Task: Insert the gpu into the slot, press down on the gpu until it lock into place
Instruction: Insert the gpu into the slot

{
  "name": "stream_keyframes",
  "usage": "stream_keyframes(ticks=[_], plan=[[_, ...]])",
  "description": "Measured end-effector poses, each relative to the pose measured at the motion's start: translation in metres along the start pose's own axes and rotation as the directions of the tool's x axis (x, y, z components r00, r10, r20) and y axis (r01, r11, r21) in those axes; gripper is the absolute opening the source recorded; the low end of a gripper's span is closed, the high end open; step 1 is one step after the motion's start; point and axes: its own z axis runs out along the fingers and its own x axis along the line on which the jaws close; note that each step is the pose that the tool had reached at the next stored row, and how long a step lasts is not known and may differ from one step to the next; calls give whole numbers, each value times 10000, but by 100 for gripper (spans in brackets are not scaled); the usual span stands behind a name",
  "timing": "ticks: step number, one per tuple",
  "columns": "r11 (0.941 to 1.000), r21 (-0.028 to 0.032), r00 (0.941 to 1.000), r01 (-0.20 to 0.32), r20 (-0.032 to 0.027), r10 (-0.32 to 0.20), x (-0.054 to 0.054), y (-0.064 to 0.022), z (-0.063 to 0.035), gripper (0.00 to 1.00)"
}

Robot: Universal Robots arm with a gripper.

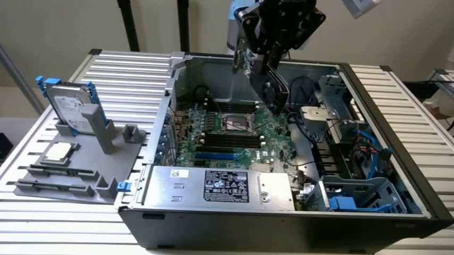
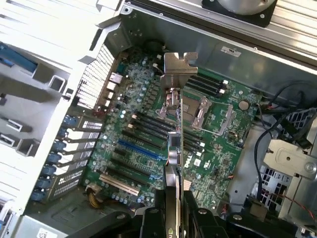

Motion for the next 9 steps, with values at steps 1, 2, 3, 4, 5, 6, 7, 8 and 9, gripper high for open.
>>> stream_keyframes(ticks=[1,2,3,4,5,6,7,8,9], plan=[[9998,7,9998,184,-14,-184,0,0,-1,26],[9993,14,9993,369,-29,-369,0,0,-2,26],[9985,20,9985,543,-42,-542,0,0,-3,26],[9974,27,9974,722,-57,-721,0,0,-4,26],[9958,33,9958,911,-72,-911,0,0,-5,26],[9940,39,9940,1089,-87,-1089,0,0,-7,26],[9919,45,9918,1273,-102,-1273,0,1,-8,26],[9896,50,9895,1439,-115,-1438,1,1,-10,26],[9867,54,9867,1623,-131,-1622,0,1,-11,26]])
